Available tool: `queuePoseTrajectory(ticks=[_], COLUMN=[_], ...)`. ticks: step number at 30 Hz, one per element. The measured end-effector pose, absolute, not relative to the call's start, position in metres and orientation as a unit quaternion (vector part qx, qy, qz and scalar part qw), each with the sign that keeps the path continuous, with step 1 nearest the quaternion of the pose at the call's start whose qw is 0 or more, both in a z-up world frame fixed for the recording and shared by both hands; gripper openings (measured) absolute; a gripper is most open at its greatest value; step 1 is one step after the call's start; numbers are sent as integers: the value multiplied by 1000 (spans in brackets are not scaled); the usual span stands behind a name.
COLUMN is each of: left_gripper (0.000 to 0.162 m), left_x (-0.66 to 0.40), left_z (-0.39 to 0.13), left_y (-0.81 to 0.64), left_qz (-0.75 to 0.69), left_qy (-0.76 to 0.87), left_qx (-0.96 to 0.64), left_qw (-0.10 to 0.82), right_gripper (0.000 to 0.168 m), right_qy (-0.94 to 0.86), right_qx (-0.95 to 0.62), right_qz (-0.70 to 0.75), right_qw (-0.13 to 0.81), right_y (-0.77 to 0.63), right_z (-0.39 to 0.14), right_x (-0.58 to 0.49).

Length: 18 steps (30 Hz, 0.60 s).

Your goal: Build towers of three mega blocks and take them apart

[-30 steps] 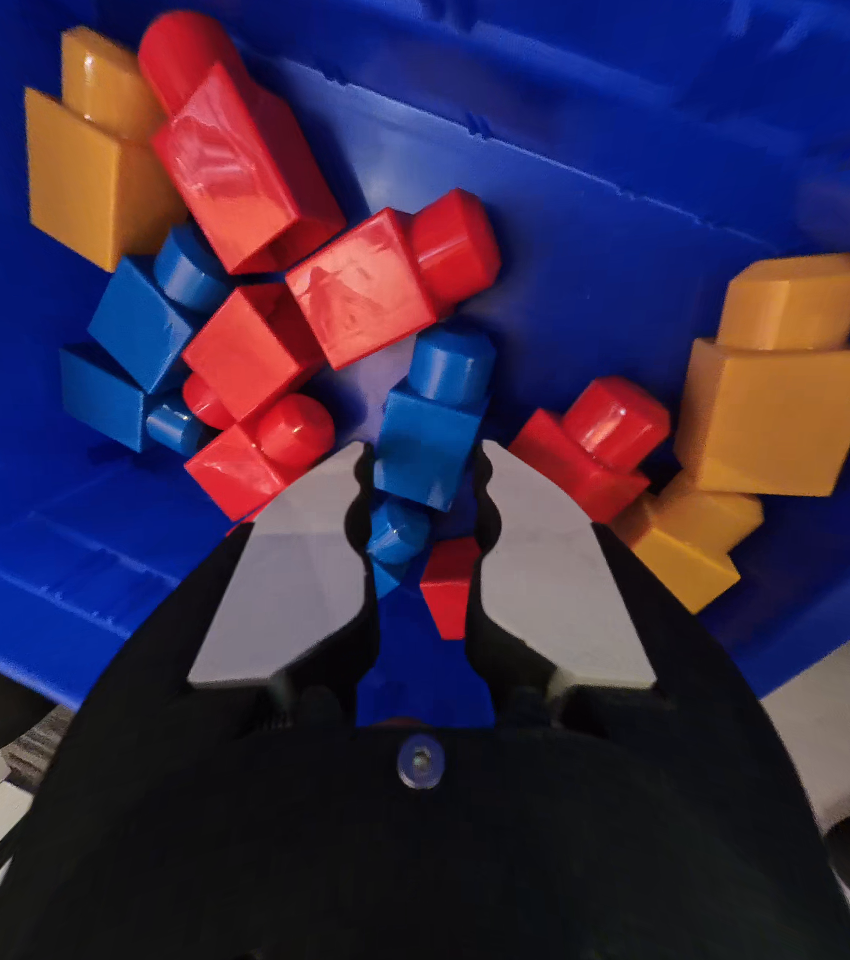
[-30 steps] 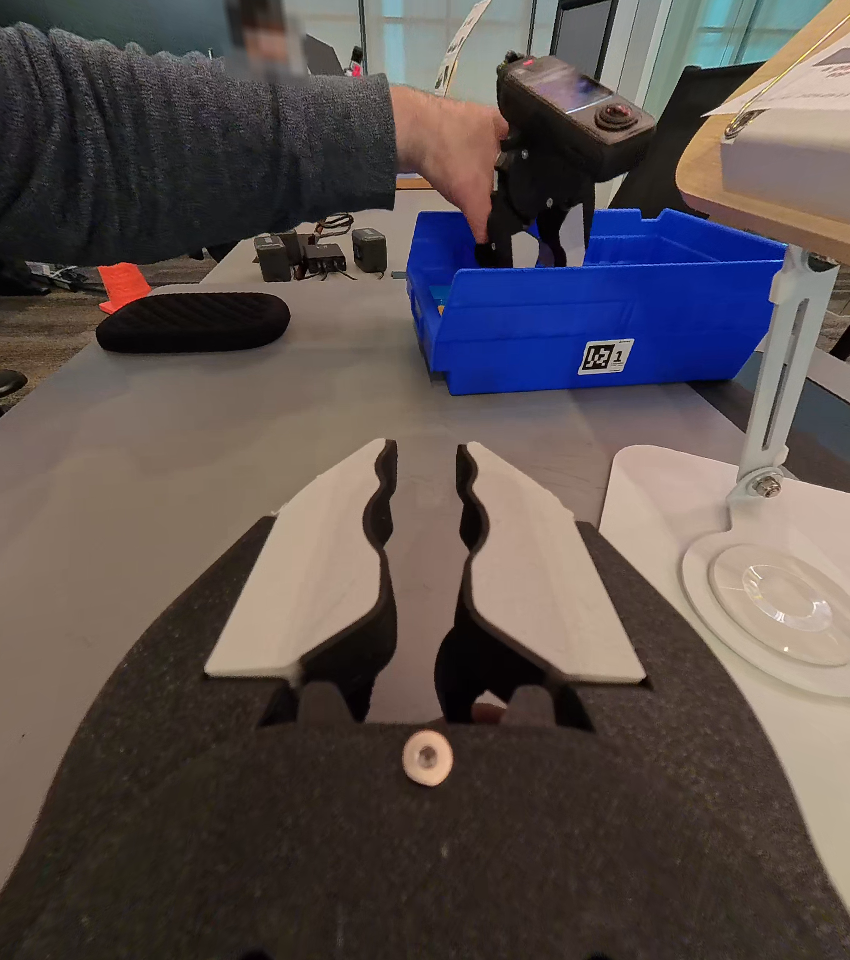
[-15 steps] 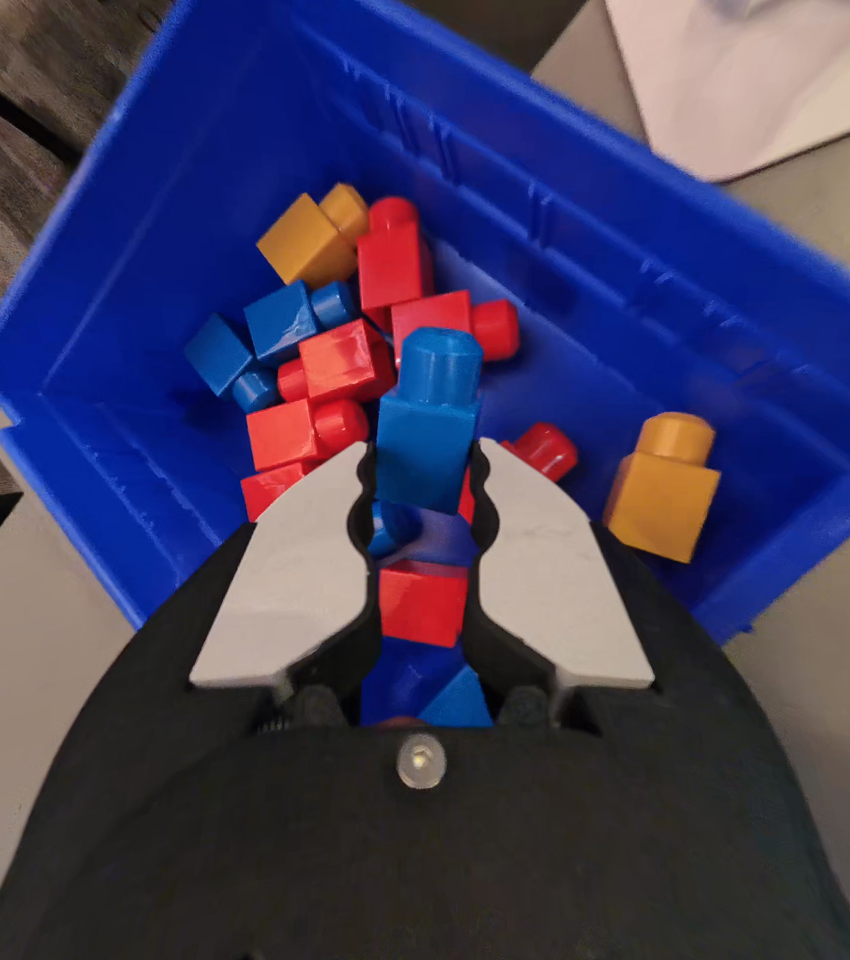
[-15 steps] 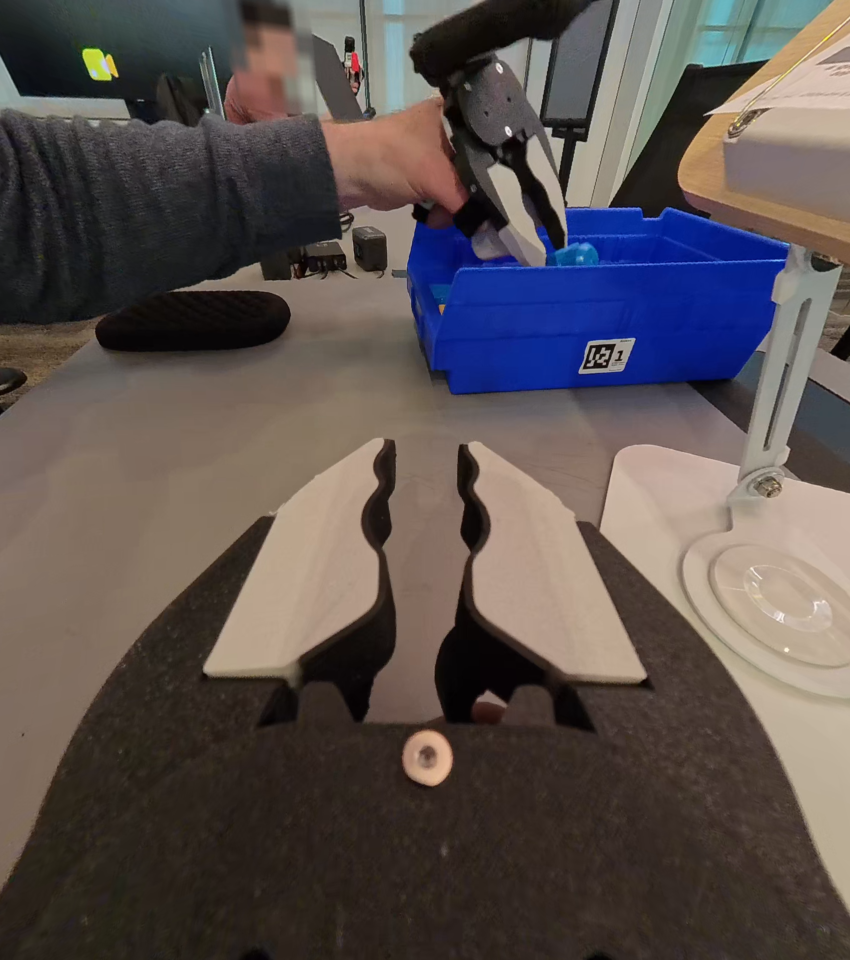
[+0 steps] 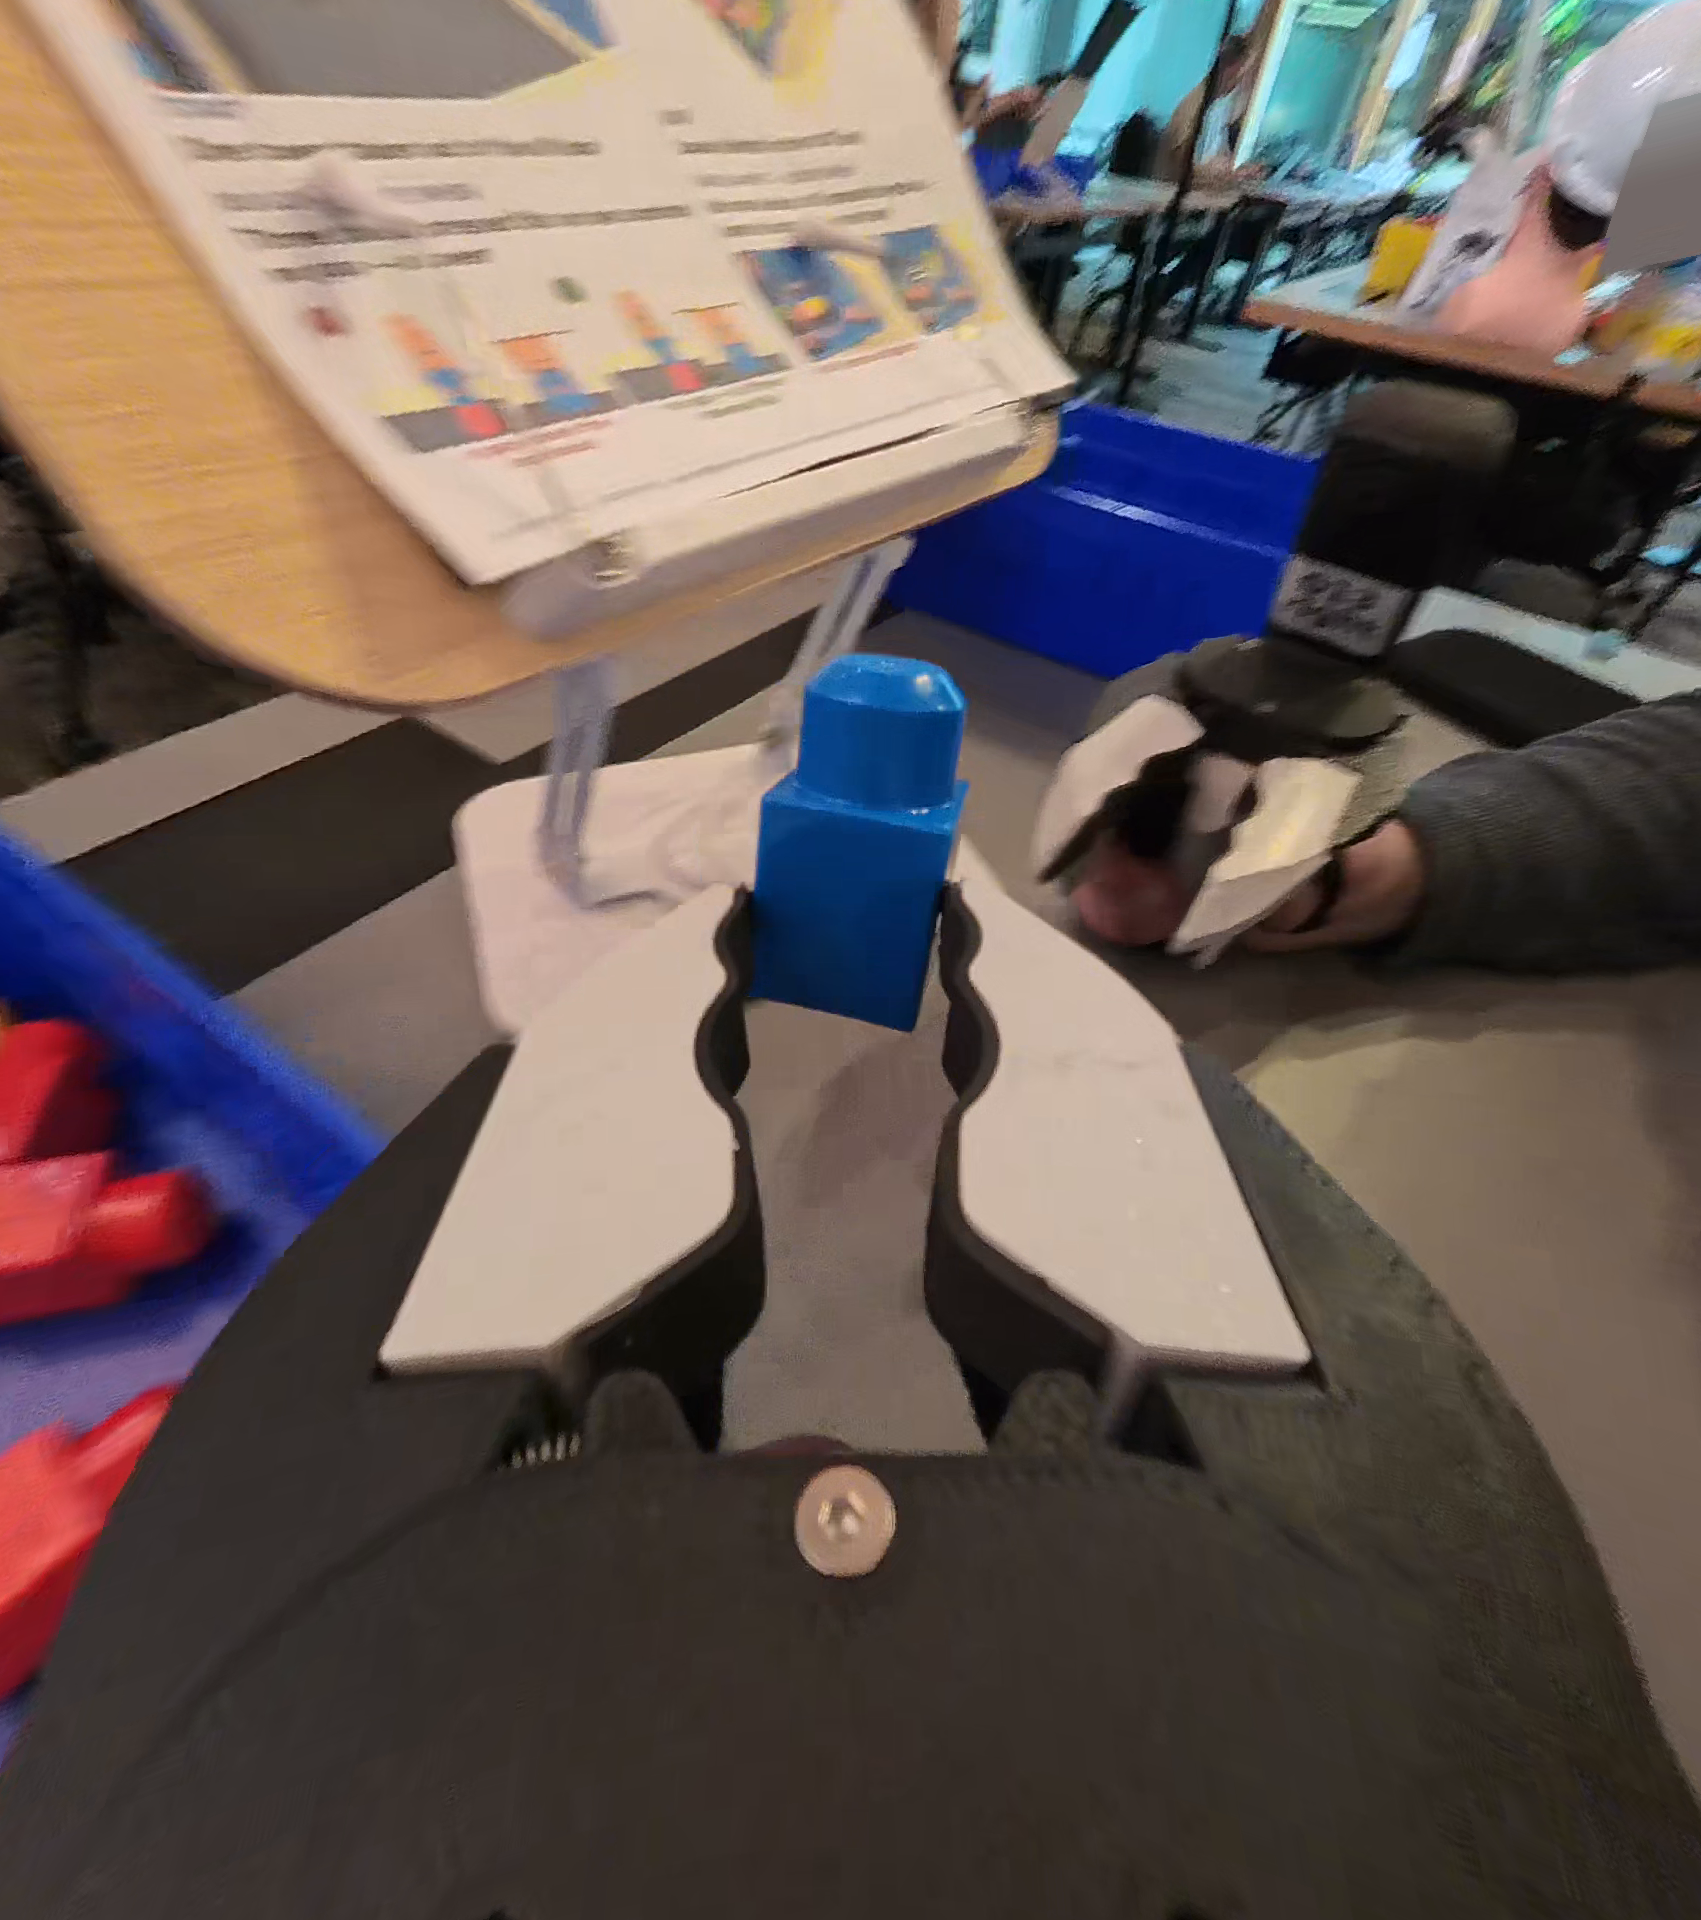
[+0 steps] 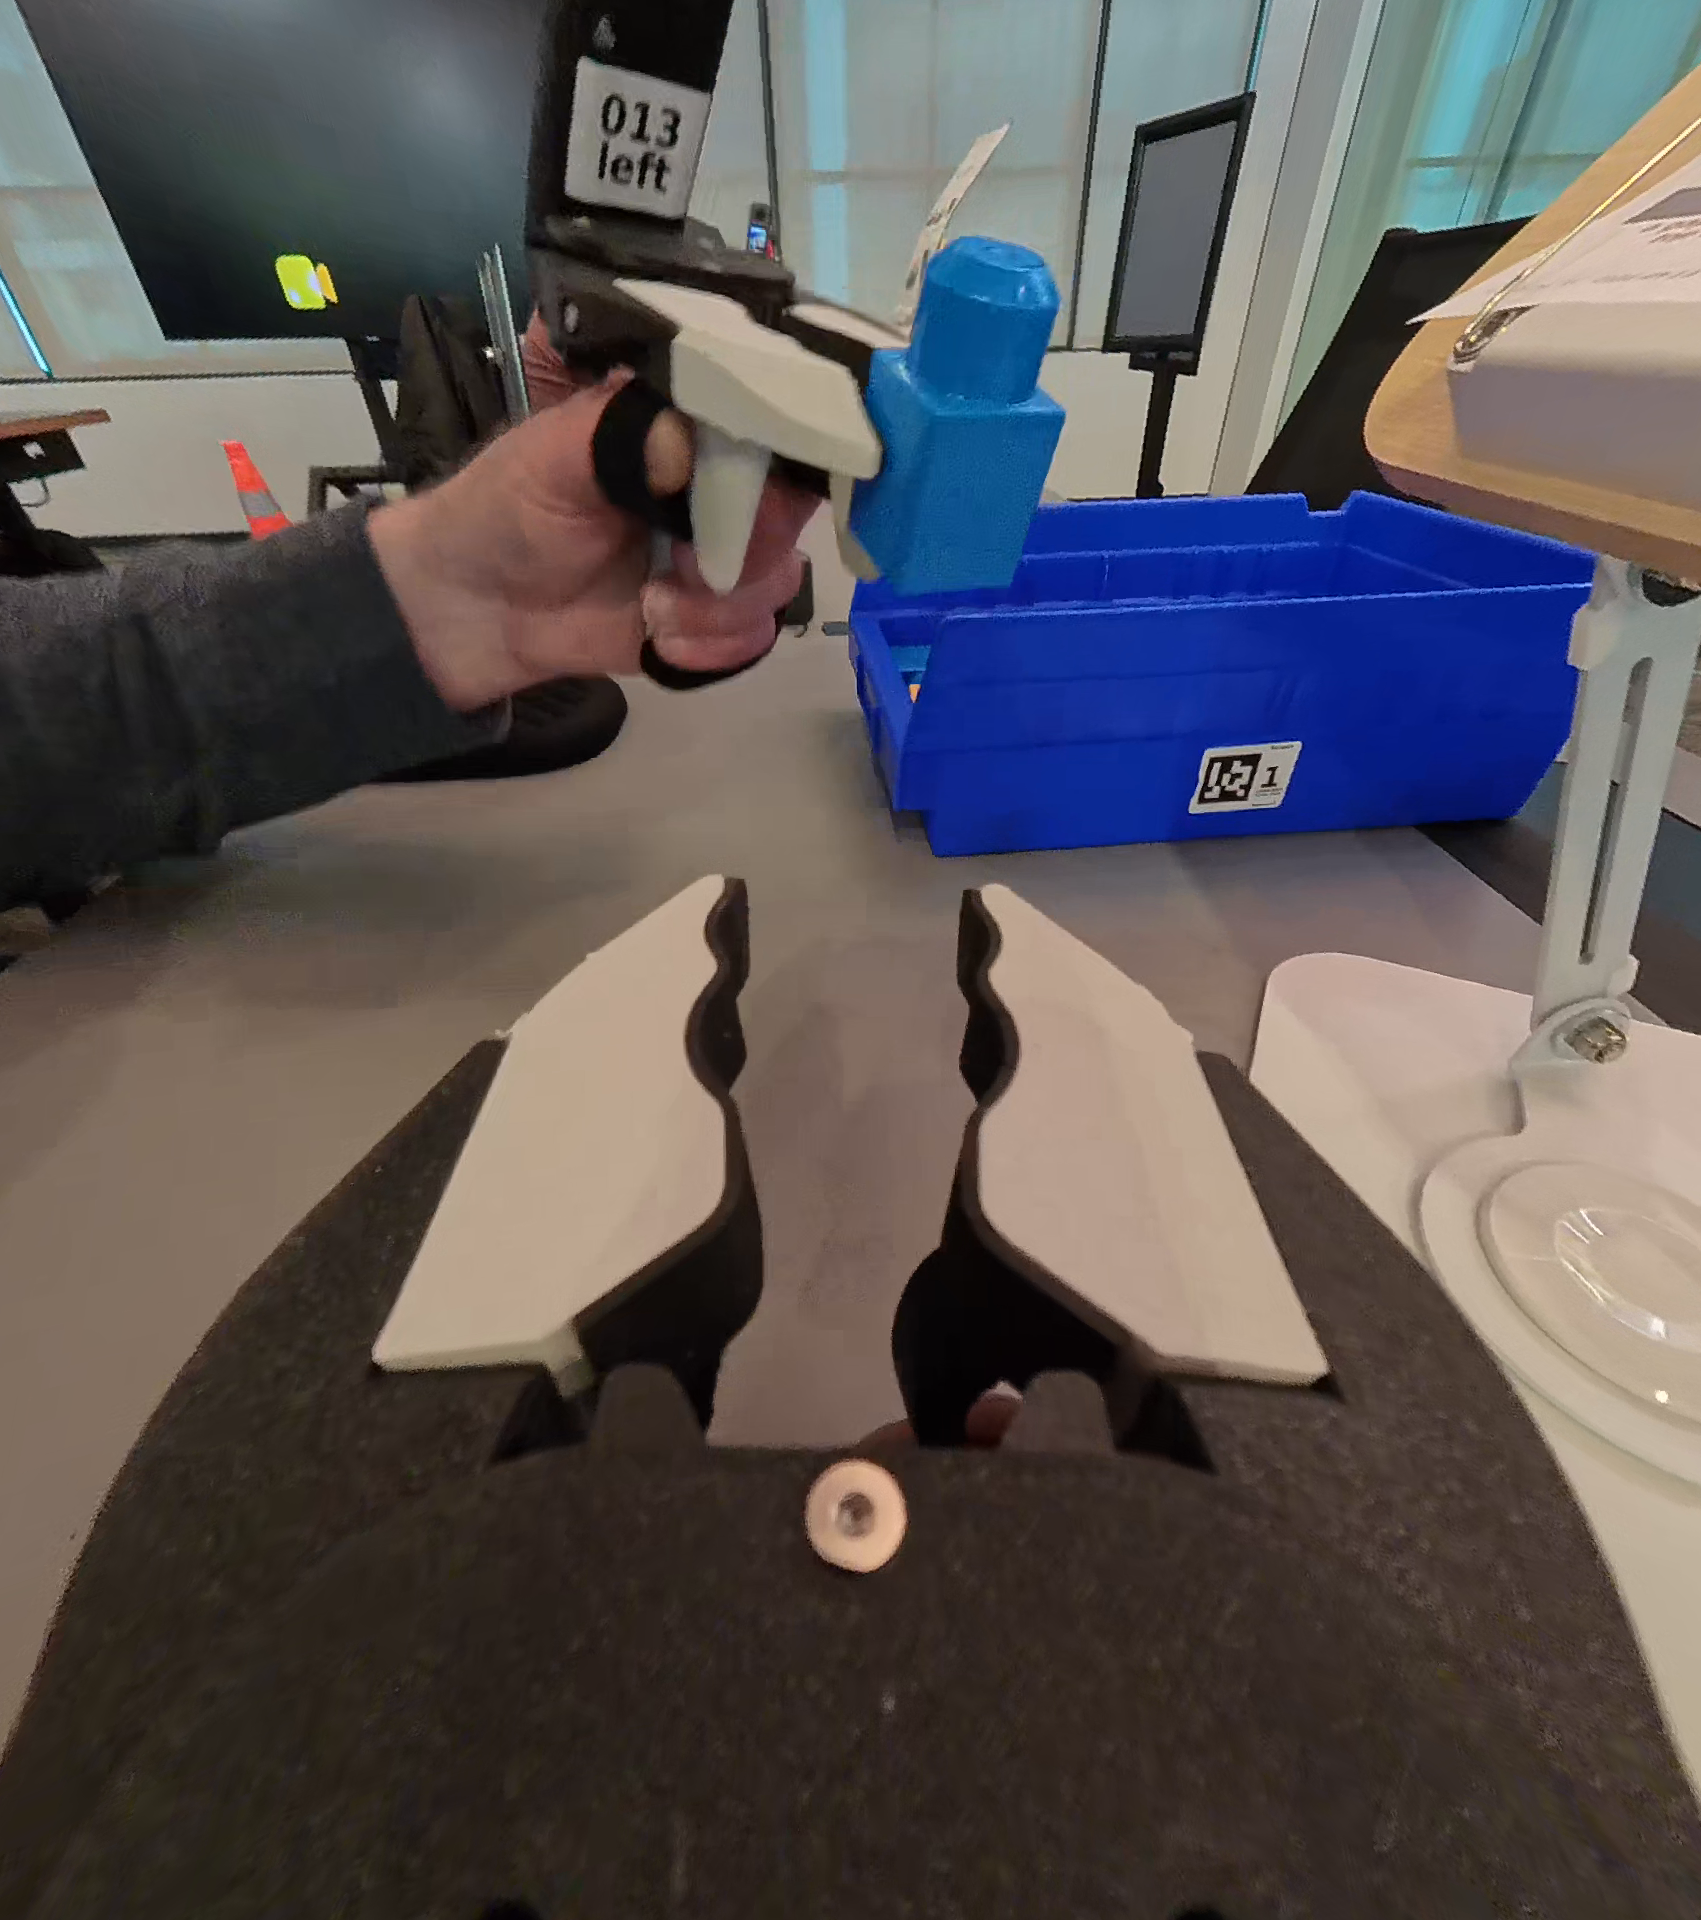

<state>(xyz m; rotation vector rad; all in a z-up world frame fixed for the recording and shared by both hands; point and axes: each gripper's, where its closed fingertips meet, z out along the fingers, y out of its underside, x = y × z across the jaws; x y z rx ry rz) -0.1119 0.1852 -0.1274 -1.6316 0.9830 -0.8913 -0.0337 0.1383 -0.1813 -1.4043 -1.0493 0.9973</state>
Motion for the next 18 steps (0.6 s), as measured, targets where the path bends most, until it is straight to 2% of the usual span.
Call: queuePoseTrajectory(ticks=[1, 12, 18], left_gripper=[33, 33, 33], left_x=[-101, -26, -19], left_z=[-128, -139, -147], left_y=[176, 141, 139], left_qz=[-383, -501, -511], left_qy=[407, 400, 403], left_qx=[-664, -599, -594], left_qw=[496, 480, 473], right_gripper=[40, 49, 42], right_qy=[-440, -420, -411], right_qx=[-586, -563, -554], right_qz=[424, 485, 507], right_qw=[532, 521, 517], right_y=[138, 140, 141], right_z=[-180, -170, -166], right_x=[-35, -43, -42])
